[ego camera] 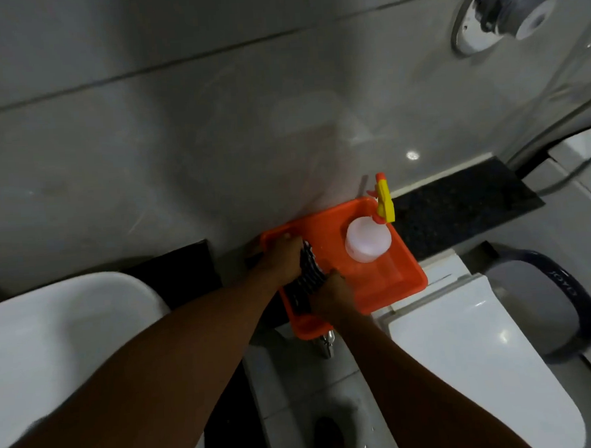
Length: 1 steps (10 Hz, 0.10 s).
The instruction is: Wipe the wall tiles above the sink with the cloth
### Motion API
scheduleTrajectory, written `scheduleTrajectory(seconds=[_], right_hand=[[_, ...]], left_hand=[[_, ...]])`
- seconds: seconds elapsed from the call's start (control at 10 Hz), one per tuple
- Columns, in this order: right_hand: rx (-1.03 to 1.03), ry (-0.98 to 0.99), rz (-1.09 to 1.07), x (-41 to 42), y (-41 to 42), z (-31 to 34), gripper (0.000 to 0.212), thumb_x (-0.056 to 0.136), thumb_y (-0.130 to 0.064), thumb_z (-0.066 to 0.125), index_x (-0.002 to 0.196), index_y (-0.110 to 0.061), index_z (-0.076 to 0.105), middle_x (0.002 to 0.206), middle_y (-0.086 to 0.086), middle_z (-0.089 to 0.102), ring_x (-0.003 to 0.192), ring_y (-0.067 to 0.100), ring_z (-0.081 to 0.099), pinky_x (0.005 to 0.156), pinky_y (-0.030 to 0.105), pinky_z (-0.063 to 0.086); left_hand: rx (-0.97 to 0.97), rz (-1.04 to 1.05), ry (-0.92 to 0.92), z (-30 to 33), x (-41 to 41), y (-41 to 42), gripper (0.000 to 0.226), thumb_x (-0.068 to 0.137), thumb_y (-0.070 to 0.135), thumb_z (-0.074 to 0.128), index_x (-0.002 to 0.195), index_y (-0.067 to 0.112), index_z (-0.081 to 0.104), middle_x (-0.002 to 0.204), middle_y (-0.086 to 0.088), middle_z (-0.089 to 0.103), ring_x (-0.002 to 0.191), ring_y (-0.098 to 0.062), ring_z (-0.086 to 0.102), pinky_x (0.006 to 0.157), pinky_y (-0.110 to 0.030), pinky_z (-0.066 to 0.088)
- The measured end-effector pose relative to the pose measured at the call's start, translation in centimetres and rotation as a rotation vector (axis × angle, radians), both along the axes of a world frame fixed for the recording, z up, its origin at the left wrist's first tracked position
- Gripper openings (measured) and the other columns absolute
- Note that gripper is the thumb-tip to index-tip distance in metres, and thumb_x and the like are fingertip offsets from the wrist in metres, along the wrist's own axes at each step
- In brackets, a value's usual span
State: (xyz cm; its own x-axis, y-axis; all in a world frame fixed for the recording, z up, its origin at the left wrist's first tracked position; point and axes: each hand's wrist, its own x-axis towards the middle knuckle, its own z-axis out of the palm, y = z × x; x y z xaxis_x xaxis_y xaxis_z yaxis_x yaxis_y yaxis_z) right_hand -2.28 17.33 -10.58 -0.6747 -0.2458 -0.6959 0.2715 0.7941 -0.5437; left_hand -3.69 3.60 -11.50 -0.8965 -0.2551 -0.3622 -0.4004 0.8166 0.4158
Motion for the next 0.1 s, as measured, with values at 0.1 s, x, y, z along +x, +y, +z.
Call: scheduleTrajectory(seconds=[0.1], right_hand=[[0.034, 0.196, 0.082, 0.62, -0.57, 2.37, 0.076, 0.087, -0.030, 0.069, 0.147, -0.005, 0.029, 0.146, 0.020, 0.043, 0.131, 0.037, 0.046, 0.110, 0.048, 0.043]], left_hand=[[-0.086, -0.094, 0.051, 2.12, 1.73, -1.10, 0.031, 0.077, 0.010, 0.055, 0.108, 0.007, 0.058, 0.127, -0.019, 0.056, 0.116, -0.037, 0.054, 0.101, -0.044, 0.045]])
